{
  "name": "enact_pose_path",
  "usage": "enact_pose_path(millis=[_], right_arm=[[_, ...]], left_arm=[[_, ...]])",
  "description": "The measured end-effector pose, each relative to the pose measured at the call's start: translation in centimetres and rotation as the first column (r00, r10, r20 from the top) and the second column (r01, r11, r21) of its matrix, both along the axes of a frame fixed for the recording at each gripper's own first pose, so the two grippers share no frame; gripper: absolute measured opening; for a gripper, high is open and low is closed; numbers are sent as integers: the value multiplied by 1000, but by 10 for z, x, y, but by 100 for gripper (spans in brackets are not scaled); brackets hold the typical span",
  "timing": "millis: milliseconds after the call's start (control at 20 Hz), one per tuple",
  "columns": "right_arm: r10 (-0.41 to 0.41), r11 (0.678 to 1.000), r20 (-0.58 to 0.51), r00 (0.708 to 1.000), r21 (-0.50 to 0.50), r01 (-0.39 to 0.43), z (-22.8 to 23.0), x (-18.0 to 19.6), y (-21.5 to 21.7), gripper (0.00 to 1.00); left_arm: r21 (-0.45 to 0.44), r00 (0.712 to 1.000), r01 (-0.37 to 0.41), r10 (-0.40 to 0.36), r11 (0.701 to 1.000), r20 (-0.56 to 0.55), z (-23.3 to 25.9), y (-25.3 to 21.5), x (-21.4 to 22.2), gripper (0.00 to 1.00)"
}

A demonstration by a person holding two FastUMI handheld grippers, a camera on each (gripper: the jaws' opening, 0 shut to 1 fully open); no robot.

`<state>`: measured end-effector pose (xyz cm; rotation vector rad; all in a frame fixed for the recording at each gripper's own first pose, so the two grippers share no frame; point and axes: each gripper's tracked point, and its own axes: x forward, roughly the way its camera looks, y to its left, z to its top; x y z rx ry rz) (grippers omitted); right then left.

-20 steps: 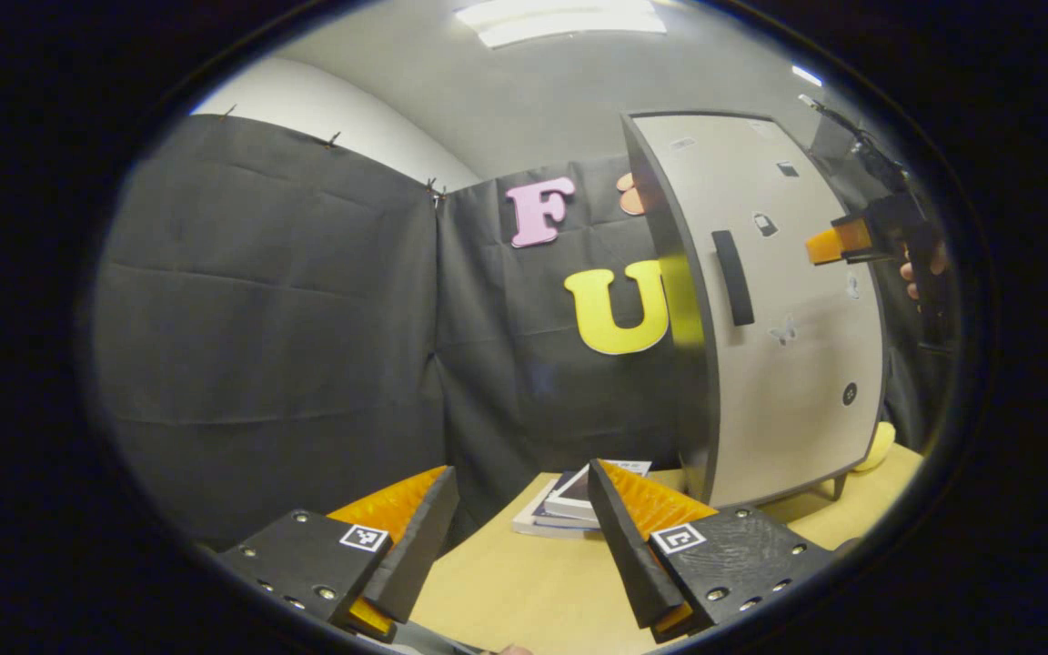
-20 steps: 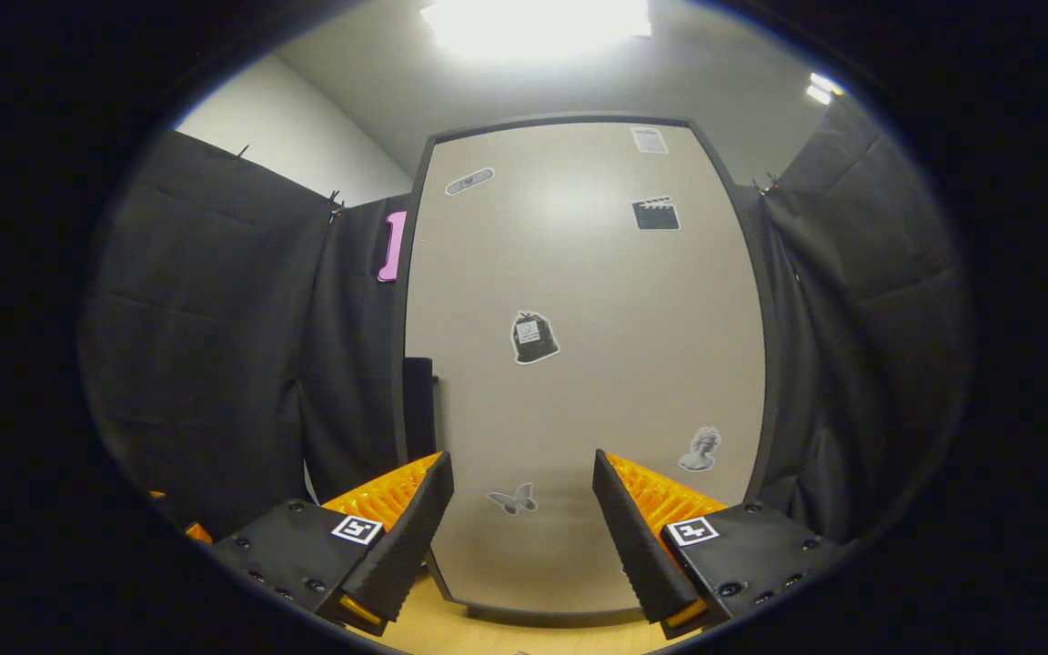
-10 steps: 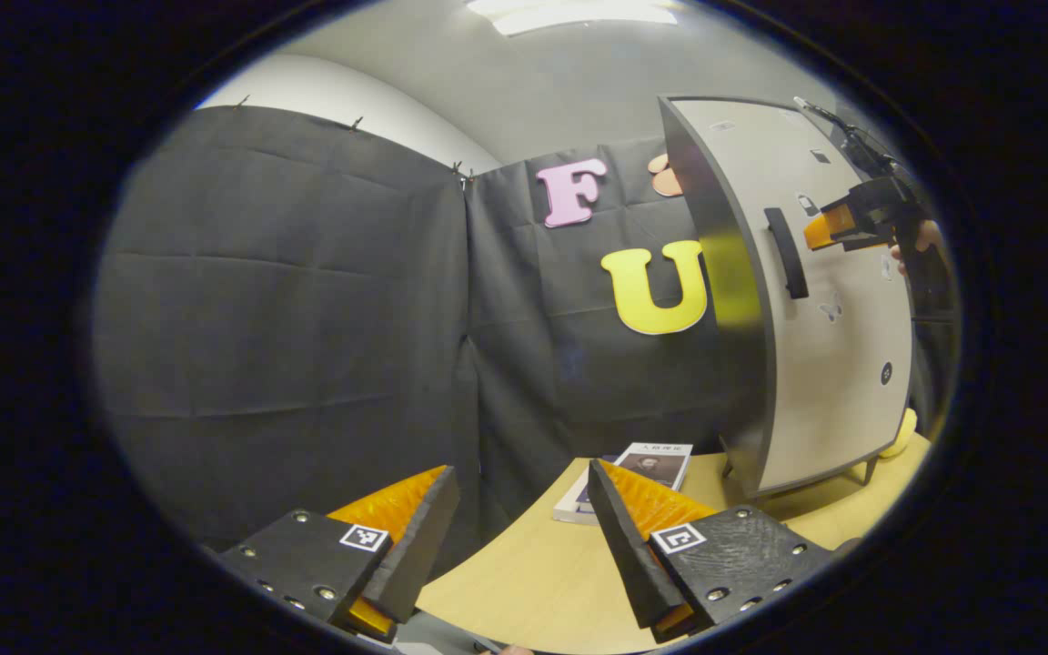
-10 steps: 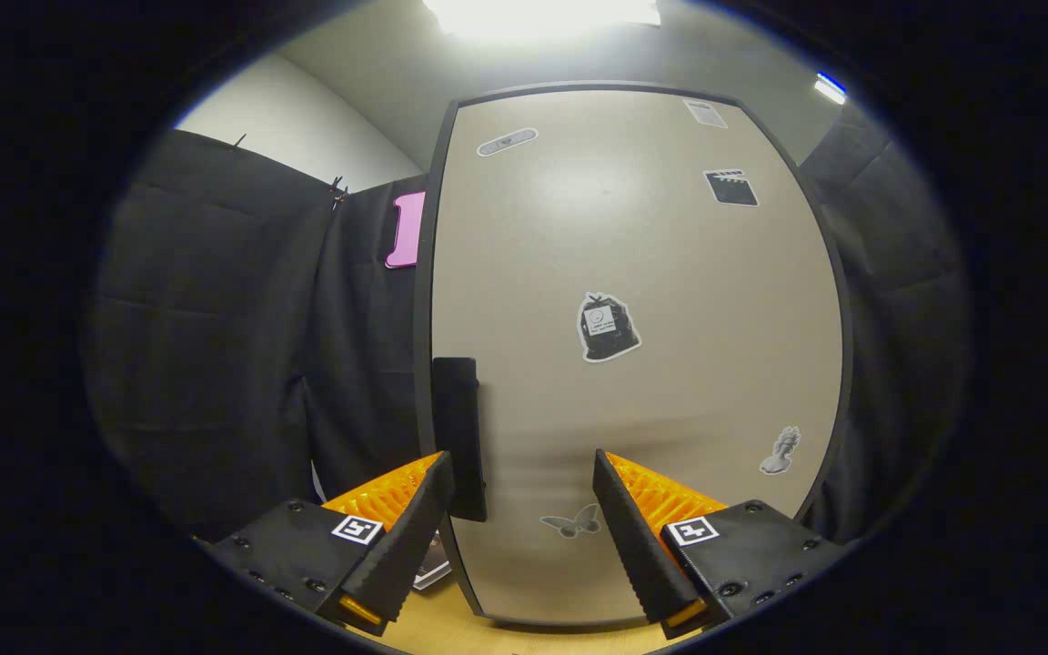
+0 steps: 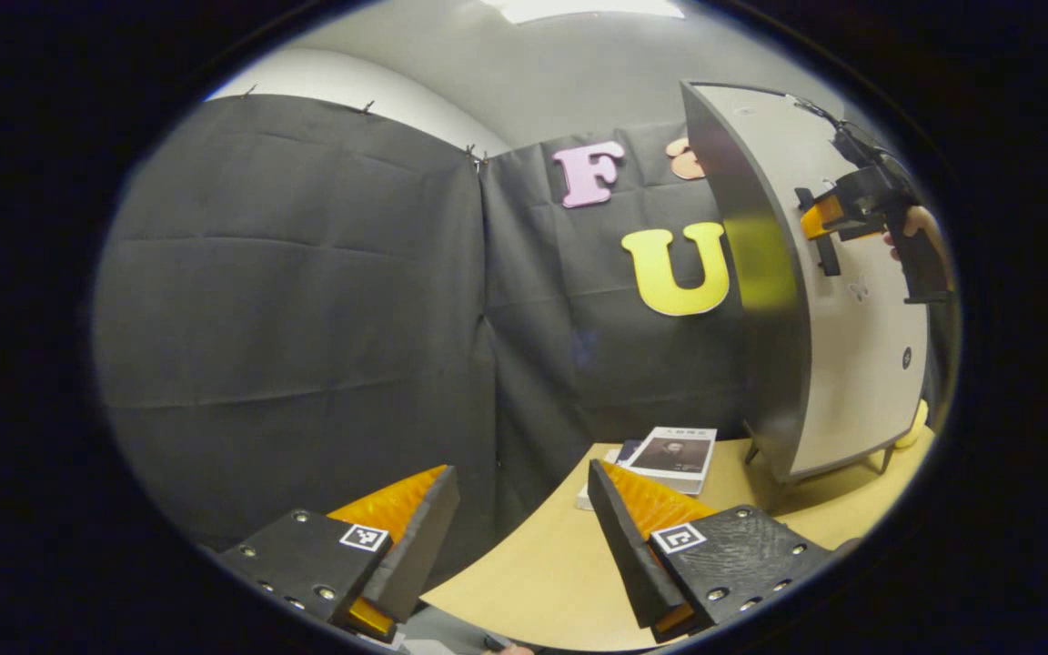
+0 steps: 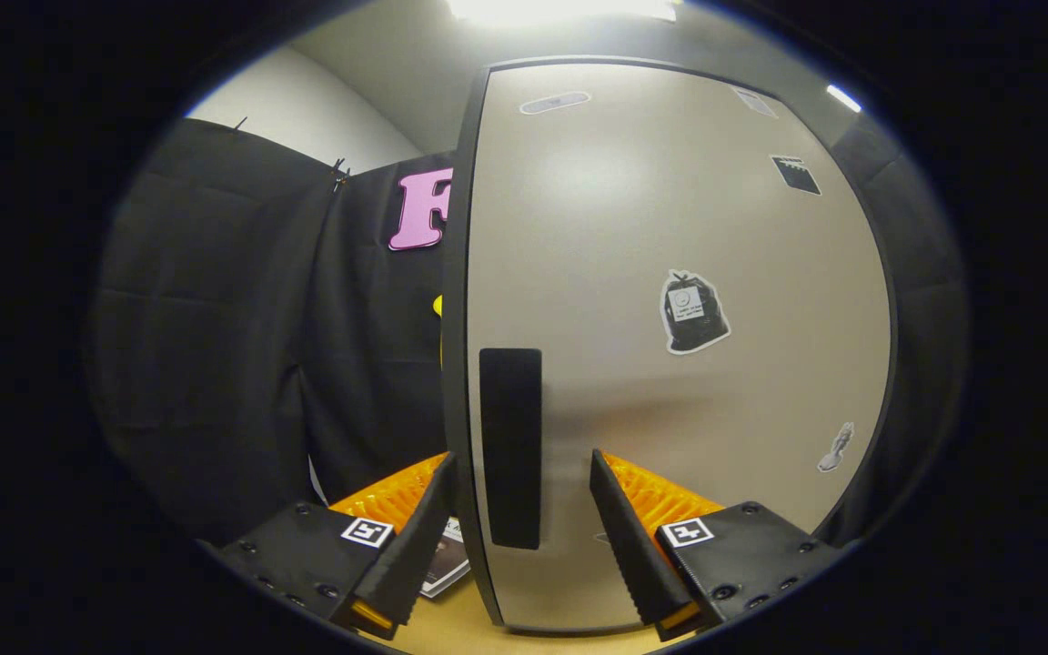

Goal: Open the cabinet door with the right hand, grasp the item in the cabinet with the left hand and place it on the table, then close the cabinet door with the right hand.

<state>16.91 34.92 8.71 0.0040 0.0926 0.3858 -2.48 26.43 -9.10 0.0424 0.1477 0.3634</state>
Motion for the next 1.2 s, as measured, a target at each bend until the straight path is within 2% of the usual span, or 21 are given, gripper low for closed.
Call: enact_pose_path(millis=[50,150,200,300,350,400,550,600,650,800,900,950,1100,1200], right_arm=[[-3,1000,-6,1000,-4,3,-2,2,3,82],[-17,1000,-23,1000,-23,16,-5,9,8,77],[-28,999,-27,999,-29,27,-8,9,8,70],[-47,998,-45,998,-38,46,-11,13,10,48],[-72,996,-51,996,-53,70,-14,15,6,45],[-62,998,-54,997,-36,60,-10,10,5,36],[-47,996,-64,997,-74,42,-13,14,6,25],[-34,997,-59,998,-77,30,-12,15,8,14],[-18,996,-71,997,-86,12,-14,12,8,14],[10,997,-92,996,-75,-17,-13,8,7,14],[29,997,-102,994,-67,-36,-12,1,6,14],[41,997,-106,993,-62,-48,-10,-3,6,14],[92,994,-129,987,-46,-99,-6,-17,5,14],[130,989,-133,982,-45,-137,-1,-28,1,14]], left_arm=[[-5,1000,-4,4,1000,-3,-3,3,0,87],[-12,1000,-12,12,1000,-8,-9,11,1,87],[-15,1000,-15,15,1000,-9,-11,13,1,87],[-17,1000,-18,18,1000,-6,-12,18,2,87],[-17,1000,-17,17,1000,-5,-12,20,1,87],[-18,1000,-16,16,1000,-4,-12,20,3,87],[-22,1000,-4,4,1000,1,-12,17,4,87],[-24,1000,2,-2,1000,2,-13,15,6,87],[-26,1000,9,-9,1000,4,-13,14,7,89],[-30,999,39,-39,999,12,-10,4,14,87],[-25,998,61,-60,998,22,-6,-3,19,89],[-24,997,70,-69,997,29,-2,-7,20,87],[-34,994,103,-102,994,33,2,-23,22,89],[-21,992,118,-117,993,45,10,-35,22,87]])
